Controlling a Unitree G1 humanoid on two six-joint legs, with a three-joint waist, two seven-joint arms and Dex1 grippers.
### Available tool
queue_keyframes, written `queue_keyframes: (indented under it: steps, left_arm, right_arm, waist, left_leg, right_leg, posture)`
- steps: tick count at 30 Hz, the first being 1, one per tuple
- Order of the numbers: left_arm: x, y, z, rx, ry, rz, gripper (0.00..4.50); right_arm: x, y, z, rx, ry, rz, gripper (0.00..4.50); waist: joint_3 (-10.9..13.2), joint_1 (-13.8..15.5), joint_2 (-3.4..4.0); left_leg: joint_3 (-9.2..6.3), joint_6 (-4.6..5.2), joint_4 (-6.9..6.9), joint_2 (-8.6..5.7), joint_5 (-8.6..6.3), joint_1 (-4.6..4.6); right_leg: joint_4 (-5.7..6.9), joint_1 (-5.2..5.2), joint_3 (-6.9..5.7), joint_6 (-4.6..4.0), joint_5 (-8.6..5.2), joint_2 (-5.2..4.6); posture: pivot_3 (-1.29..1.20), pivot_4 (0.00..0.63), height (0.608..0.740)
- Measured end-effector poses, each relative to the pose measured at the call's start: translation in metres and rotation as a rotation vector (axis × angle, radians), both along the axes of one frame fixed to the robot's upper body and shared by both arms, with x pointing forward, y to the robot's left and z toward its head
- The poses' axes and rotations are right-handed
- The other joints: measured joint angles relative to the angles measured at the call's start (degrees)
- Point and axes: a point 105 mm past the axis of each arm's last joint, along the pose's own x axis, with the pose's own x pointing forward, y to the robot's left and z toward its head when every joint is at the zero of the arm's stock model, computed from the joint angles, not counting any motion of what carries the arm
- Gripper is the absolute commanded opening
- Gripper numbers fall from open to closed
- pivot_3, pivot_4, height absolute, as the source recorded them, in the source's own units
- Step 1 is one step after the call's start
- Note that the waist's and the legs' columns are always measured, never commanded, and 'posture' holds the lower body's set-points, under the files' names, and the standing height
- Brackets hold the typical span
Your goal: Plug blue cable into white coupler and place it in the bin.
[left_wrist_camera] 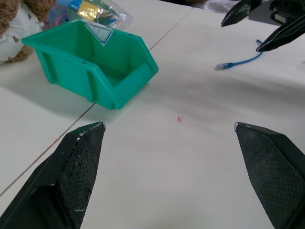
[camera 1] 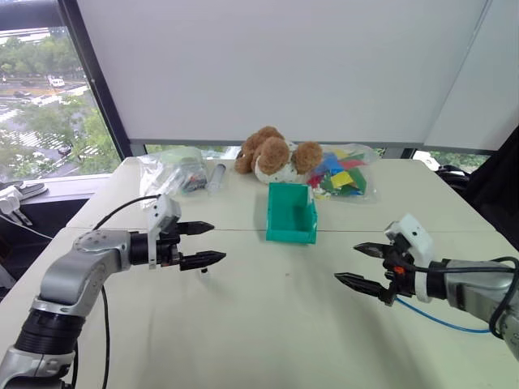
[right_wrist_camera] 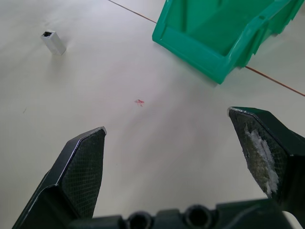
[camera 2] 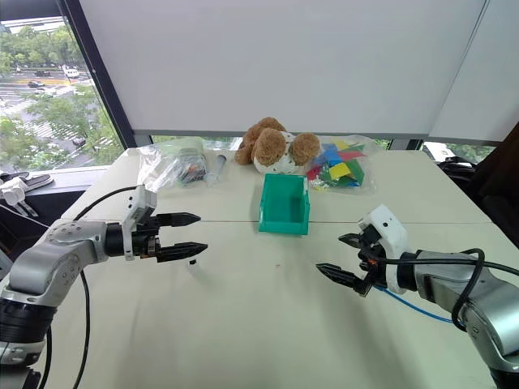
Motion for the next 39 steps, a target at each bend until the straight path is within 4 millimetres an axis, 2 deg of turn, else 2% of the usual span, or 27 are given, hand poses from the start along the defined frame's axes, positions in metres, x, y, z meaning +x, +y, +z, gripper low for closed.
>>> queue_keyframes:
  steps: [5, 10, 14, 18, 23, 29, 30, 31, 38, 39]
  left_arm:
    - [0.003, -0.002, -0.007, 0.004, 0.009, -0.006, 4.5]
    - [0.002, -0.018, -0.008, 0.0, 0.001, -0.07, 4.5]
    - [0.0, -0.03, -0.008, -0.011, -0.005, -0.118, 4.5]
    - [-0.002, -0.036, -0.01, -0.009, 0.0, -0.14, 4.5]
    - [-0.004, -0.039, -0.012, -0.007, 0.003, -0.151, 4.5]
    - [-0.004, -0.04, -0.013, -0.009, 0.005, -0.152, 4.5]
    - [-0.004, -0.041, -0.013, -0.008, 0.006, -0.154, 4.5]
    - [-0.004, -0.041, -0.013, -0.008, 0.006, -0.153, 4.5]
    - [-0.004, -0.041, -0.014, -0.006, 0.005, -0.152, 4.5]
    - [-0.004, -0.041, -0.014, -0.006, 0.005, -0.152, 4.5]
  right_arm:
    - [-0.001, -0.008, -0.01, -0.003, 0.029, -0.029, 4.46]
    - [-0.004, -0.048, -0.034, -0.041, 0.105, -0.13, 4.46]
    - [-0.015, -0.086, -0.059, -0.074, 0.171, -0.211, 4.46]
    - [-0.027, -0.109, -0.08, -0.088, 0.23, -0.25, 4.46]
    - [-0.034, -0.128, -0.097, -0.087, 0.257, -0.294, 4.46]
    - [-0.031, -0.137, -0.102, -0.084, 0.236, -0.303, 4.46]
    - [-0.03, -0.139, -0.102, -0.086, 0.231, -0.305, 3.94]
    - [-0.029, -0.14, -0.103, -0.086, 0.227, -0.307, 3.64]
    - [-0.026, -0.14, -0.106, -0.124, 0.212, -0.268, 0.04]
    - [-0.026, -0.14, -0.106, -0.138, 0.208, -0.259, 0.04]
  waist:
    - [0.0, 0.16, -0.01]
    - [0.0, 0.14, -0.02]
    - [0.0, -0.03, -0.02]
    - [-0.01, -0.22, -0.01]
    - [-0.01, -0.12, 0.0]
    - [-0.01, -0.07, -0.01]
    - [-0.01, -0.06, -0.01]
    - [-0.01, -0.06, -0.02]
    - [-0.08, -0.07, -0.12]
    - [-0.1, -0.06, -0.16]
  left_leg:
    - [-0.01, 0.0, 0.0, -0.02, 0.0, -0.01]
    - [0.0, 0.03, 0.08, -0.06, -0.01, -0.01]
    - [0.01, 0.04, 0.08, -0.02, -0.02, 0.02]
    - [0.02, 0.03, 0.08, 0.04, -0.01, 0.06]
    - [0.02, 0.03, 0.09, 0.03, -0.01, 0.08]
    - [0.02, 0.03, 0.12, 0.03, -0.01, 0.12]
    - [0.02, 0.03, 0.13, 0.03, -0.01, 0.13]
    - [0.02, 0.03, 0.14, 0.03, -0.01, 0.13]
    - [0.01, 0.03, 0.14, 0.04, -0.01, 0.21]
    - [0.0, 0.03, 0.14, 0.04, -0.01, 0.23]
  right_leg:
    - [-0.01, 0.03, 0.0, 0.0, 0.0, 0.0]
    - [-0.02, 0.08, 0.0, 0.01, 0.01, 0.0]
    - [0.0, 0.09, 0.0, 0.03, 0.01, 0.07]
    - [0.04, 0.1, 0.02, 0.04, 0.02, 0.14]
    - [0.04, 0.11, 0.04, 0.03, 0.02, 0.15]
    - [0.03, 0.2, 0.04, 0.03, 0.02, 0.15]
    - [0.03, 0.21, 0.04, 0.03, 0.02, 0.16]
    - [0.03, 0.22, 0.04, 0.03, 0.01, 0.16]
    - [0.02, 0.32, 0.04, 0.03, 0.01, 0.17]
    - [0.02, 0.34, 0.04, 0.03, 0.01, 0.17]
  posture:
    - [0.0, 0.15, 0.74]
    - [0.0, 0.15, 0.74]
    - [0.0, 0.15, 0.74]
    - [0.0, 0.15, 0.74]
    - [0.0, 0.15, 0.74]
    - [0.0, 0.15, 0.74]
    - [0.0, 0.15, 0.74]
    - [0.0, 0.15, 0.74]
    - [0.0, 0.15, 0.74]
    - [0.0, 0.15, 0.74]
